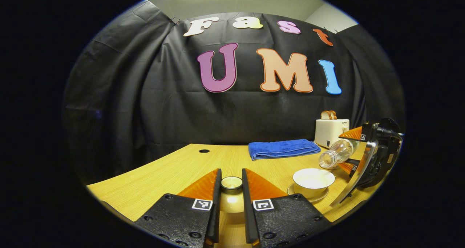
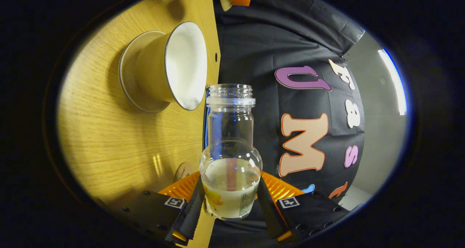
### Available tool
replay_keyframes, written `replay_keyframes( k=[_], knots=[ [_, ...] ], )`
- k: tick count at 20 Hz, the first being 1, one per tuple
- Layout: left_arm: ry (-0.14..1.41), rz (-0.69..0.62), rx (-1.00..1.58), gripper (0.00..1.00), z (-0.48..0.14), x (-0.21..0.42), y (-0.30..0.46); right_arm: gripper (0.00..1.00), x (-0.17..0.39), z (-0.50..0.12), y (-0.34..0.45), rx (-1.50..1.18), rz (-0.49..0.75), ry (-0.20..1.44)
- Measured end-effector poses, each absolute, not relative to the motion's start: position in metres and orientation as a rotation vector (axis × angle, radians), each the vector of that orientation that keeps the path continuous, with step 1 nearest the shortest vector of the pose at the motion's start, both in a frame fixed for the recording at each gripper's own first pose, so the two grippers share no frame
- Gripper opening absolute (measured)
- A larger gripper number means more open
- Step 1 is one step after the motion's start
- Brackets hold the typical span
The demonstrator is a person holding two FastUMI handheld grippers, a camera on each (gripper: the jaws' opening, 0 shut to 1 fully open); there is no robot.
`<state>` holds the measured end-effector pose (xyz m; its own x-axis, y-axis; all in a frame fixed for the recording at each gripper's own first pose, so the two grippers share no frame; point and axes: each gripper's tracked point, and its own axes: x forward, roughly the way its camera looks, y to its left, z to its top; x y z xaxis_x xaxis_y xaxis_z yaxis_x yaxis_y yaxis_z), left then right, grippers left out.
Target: Open the teacup lid with one hand, grasp the water bottle and pour water into the teacup with the other hand; after pouring, place the water bottle on the coaster and then close the teacup lid.
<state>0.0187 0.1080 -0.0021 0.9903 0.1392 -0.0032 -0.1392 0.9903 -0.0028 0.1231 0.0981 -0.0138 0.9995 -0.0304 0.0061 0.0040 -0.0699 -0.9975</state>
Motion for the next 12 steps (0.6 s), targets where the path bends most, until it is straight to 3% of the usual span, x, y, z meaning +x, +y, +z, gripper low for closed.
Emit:
replay_keyframes(
  k=[12],
  knots=[
    [0.003,0.155,-0.003,0.25,-0.002,0.017,0.112,0.77,0.126,0.003,0.104,-1.816,-0.035,-0.048]
  ],
)
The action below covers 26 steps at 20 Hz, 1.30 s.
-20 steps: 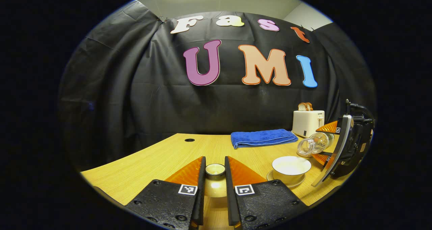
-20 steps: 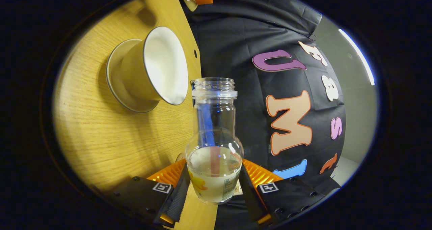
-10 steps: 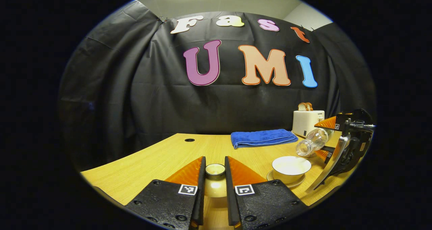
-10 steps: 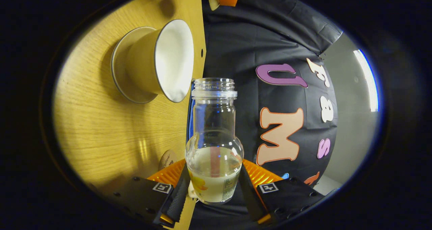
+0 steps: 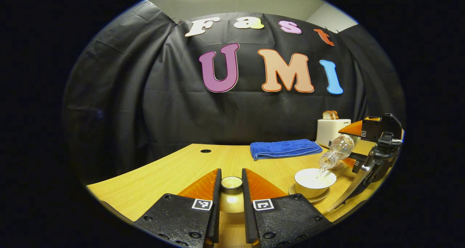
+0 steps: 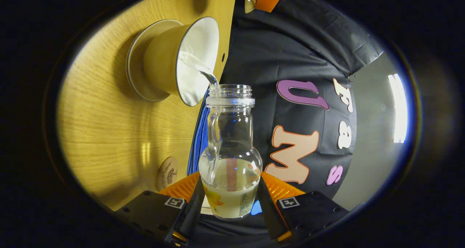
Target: Open the teacup lid with one hand, grasp the water bottle and pour water into the teacup with the other hand; after pouring, place the water bottle on the coaster and then close the teacup lid.
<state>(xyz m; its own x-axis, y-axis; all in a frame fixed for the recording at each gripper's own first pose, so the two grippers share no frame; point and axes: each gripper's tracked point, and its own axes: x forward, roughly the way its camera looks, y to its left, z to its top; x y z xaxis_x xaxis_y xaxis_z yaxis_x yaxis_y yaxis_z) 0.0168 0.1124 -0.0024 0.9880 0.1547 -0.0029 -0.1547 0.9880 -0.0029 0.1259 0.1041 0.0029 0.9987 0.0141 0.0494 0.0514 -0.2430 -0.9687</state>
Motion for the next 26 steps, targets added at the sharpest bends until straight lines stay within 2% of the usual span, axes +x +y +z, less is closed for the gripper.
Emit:
replay_keyframes(
  k=[8,26],
  knots=[
    [0.002,0.155,-0.003,0.25,-0.004,0.018,0.112,0.79,0.129,0.017,0.109,-1.900,-0.054,-0.113],
    [0.002,0.154,-0.004,0.26,-0.005,0.019,0.113,0.77,0.127,0.039,0.133,-2.138,-0.045,-0.276]
  ],
)
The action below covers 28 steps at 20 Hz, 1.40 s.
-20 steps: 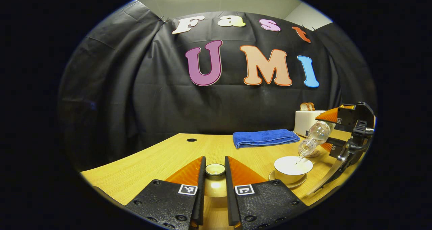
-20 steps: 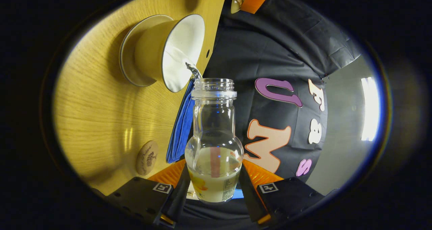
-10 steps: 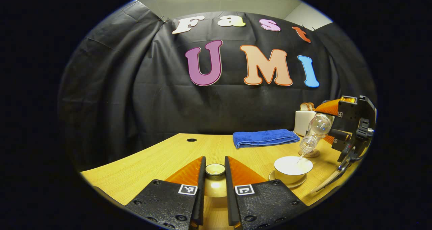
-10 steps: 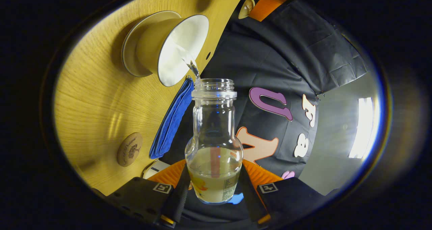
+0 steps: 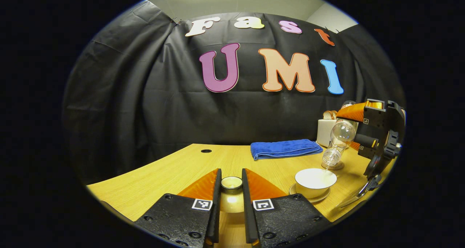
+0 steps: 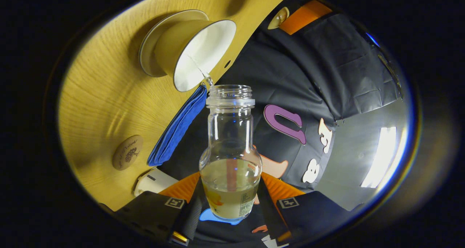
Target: Open the teacup lid with one hand, grasp the water bottle and pour water into the teacup with the other hand; after pouring, place the water bottle on the coaster and then close the teacup lid.
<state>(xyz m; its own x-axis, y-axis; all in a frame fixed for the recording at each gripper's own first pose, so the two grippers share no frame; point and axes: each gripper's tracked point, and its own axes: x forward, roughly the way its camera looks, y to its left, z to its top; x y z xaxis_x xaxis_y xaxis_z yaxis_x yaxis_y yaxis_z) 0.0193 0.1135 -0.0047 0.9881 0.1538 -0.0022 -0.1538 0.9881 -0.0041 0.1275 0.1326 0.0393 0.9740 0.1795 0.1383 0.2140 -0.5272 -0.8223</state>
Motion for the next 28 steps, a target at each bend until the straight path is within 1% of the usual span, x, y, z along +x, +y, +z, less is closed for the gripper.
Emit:
replay_keyframes(
  k=[3,5,8,11,14,15,17,19,24,27,28],
  knots=[
    [0.002,0.155,-0.004,0.25,-0.005,0.019,0.113,0.77,0.128,0.037,0.131,-2.121,-0.031,-0.269],
    [0.002,0.155,-0.004,0.25,-0.005,0.019,0.113,0.78,0.130,0.029,0.125,-2.057,-0.010,-0.208],
    [0.002,0.155,-0.002,0.26,-0.004,0.020,0.113,0.76,0.131,0.018,0.117,-1.934,0.014,-0.143],
    [0.001,0.155,-0.002,0.25,-0.004,0.020,0.113,0.75,0.130,0.004,0.104,-1.702,0.035,-0.051],
    [0.002,0.155,-0.002,0.25,-0.004,0.020,0.113,0.78,0.129,0.001,0.093,-1.454,0.046,0.030],
    [0.002,0.156,-0.002,0.25,-0.004,0.021,0.113,0.81,0.128,0.002,0.088,-1.364,0.047,0.055],
    [0.003,0.156,-0.002,0.25,-0.004,0.021,0.113,0.81,0.131,0.007,0.077,-1.185,0.039,0.095],
    [0.003,0.156,-0.002,0.25,-0.004,0.021,0.113,0.77,0.134,0.015,0.064,-1.028,0.012,0.112],
    [0.004,0.157,-0.002,0.25,-0.004,0.021,0.113,0.77,0.144,0.012,0.035,-0.647,-0.005,0.171],
    [0.004,0.157,-0.002,0.25,-0.003,0.021,0.113,0.79,0.152,0.009,0.021,-0.463,-0.012,0.167],
    [0.005,0.157,-0.002,0.25,-0.003,0.021,0.113,0.78,0.154,0.007,0.022,-0.411,-0.006,0.167]
  ],
)
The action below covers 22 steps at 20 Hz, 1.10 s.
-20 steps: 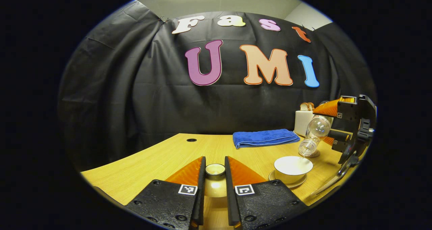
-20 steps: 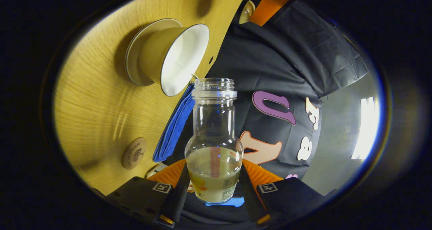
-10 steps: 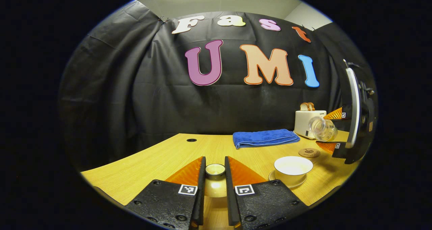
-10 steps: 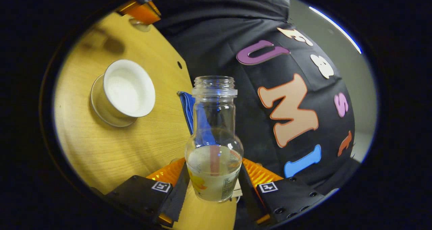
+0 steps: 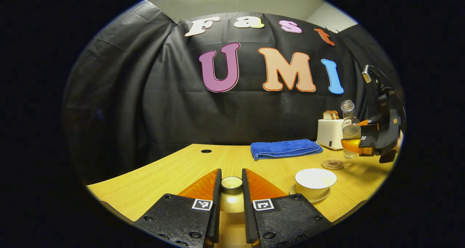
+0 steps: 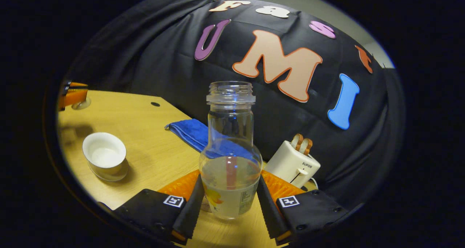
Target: Open the teacup lid with one hand, grasp the water bottle and pour water into the teacup with the other hand; after pouring, place the water bottle on the coaster and then close the teacup lid.
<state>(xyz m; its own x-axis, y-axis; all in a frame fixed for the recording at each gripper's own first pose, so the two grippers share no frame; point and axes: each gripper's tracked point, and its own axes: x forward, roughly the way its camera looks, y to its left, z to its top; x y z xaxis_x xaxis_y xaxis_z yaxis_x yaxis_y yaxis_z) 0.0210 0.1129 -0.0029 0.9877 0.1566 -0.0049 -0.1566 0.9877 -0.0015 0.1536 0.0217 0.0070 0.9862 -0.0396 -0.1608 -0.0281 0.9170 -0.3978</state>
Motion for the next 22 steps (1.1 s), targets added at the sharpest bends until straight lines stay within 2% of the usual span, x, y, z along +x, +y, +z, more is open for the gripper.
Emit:
replay_keyframes(
  k=[4,9,22],
  knots=[
    [0.005,0.158,-0.002,0.26,-0.003,0.021,0.113,0.80,0.168,-0.011,0.024,-0.242,0.017,0.180],
    [0.006,0.158,-0.002,0.25,-0.003,0.021,0.113,0.77,0.181,-0.012,0.028,-0.179,0.017,0.175],
    [0.006,0.158,-0.002,0.25,-0.001,0.020,0.112,0.80,0.200,-0.031,0.011,-0.041,-0.025,0.193]
  ],
)
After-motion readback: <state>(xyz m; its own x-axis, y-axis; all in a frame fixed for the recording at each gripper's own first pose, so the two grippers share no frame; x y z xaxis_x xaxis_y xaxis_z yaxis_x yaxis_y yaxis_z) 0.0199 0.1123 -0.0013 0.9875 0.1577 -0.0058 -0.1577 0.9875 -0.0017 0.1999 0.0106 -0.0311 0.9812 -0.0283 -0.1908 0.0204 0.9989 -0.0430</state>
